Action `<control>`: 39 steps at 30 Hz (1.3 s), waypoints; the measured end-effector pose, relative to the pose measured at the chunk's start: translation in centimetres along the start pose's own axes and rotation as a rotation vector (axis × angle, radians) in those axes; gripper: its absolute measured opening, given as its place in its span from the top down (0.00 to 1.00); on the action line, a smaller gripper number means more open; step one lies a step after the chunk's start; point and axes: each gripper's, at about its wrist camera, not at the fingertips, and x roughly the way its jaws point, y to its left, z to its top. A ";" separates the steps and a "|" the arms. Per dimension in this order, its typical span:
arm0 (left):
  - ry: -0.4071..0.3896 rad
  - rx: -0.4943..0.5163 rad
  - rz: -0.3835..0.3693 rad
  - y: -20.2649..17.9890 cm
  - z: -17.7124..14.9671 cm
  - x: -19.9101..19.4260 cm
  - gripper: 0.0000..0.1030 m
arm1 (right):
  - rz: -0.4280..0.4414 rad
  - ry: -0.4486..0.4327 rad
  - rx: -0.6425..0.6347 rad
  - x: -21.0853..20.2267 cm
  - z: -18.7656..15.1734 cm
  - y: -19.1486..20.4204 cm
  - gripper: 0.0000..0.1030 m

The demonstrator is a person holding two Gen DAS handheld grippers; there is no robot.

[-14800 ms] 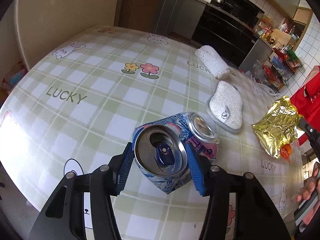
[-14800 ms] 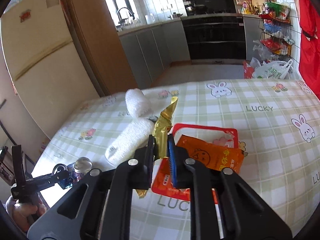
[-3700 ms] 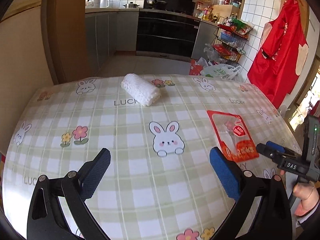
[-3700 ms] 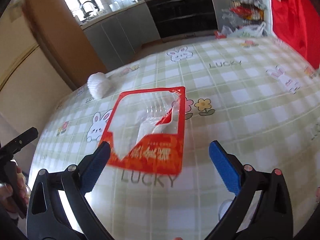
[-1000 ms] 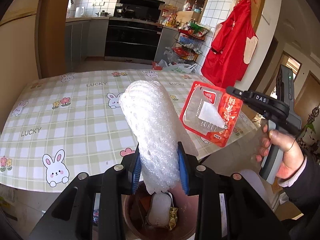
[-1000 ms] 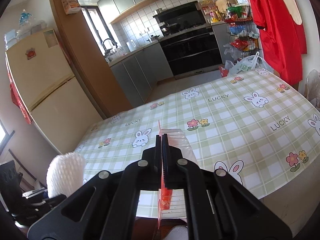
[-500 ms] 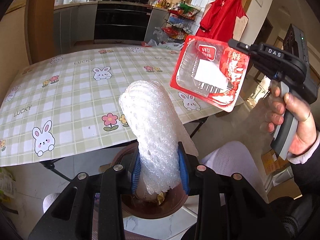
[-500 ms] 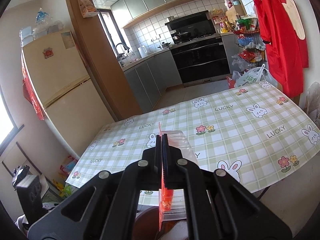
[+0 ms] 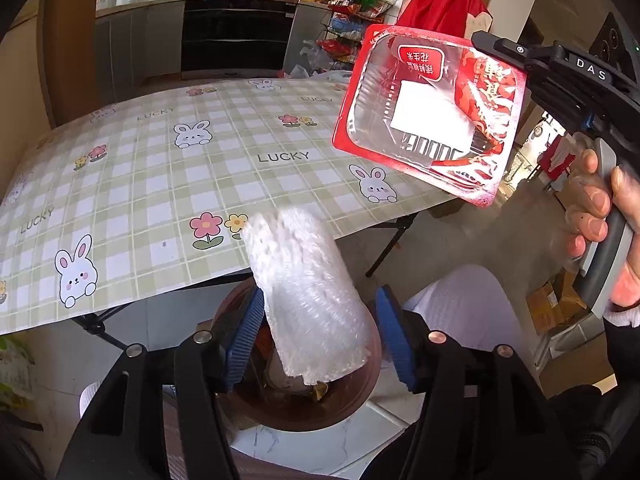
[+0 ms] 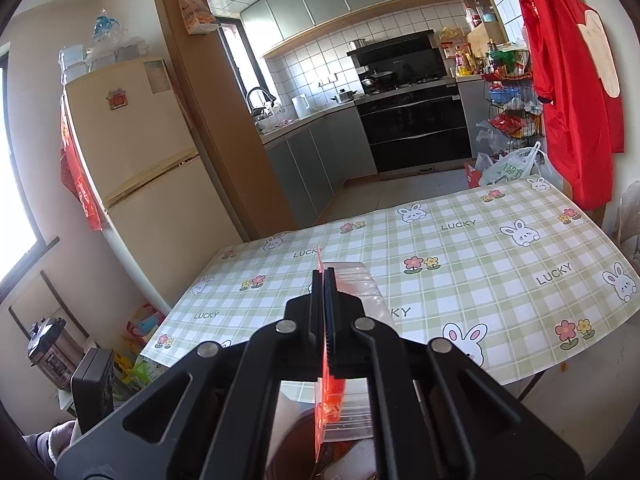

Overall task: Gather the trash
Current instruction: 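Open the left tool over the bin to drop the bubble-wrap roll, then lower the red-framed tray into the bin with the right tool and open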

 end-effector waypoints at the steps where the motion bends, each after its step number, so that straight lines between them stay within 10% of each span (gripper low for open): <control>1: 0.000 -0.002 0.004 0.1 0.1 0.0 0.43 | 0.003 0.003 0.000 0.0 -0.1 0.1 0.95; 19: -0.090 -0.085 0.140 3.2 0.9 -2.5 0.12 | 0.049 0.074 -0.030 0.2 -1.6 2.1 0.95; 39: -0.214 -0.224 0.292 8.2 1.8 -7.2 0.07 | 0.109 0.292 -0.103 2.8 -5.0 5.6 0.95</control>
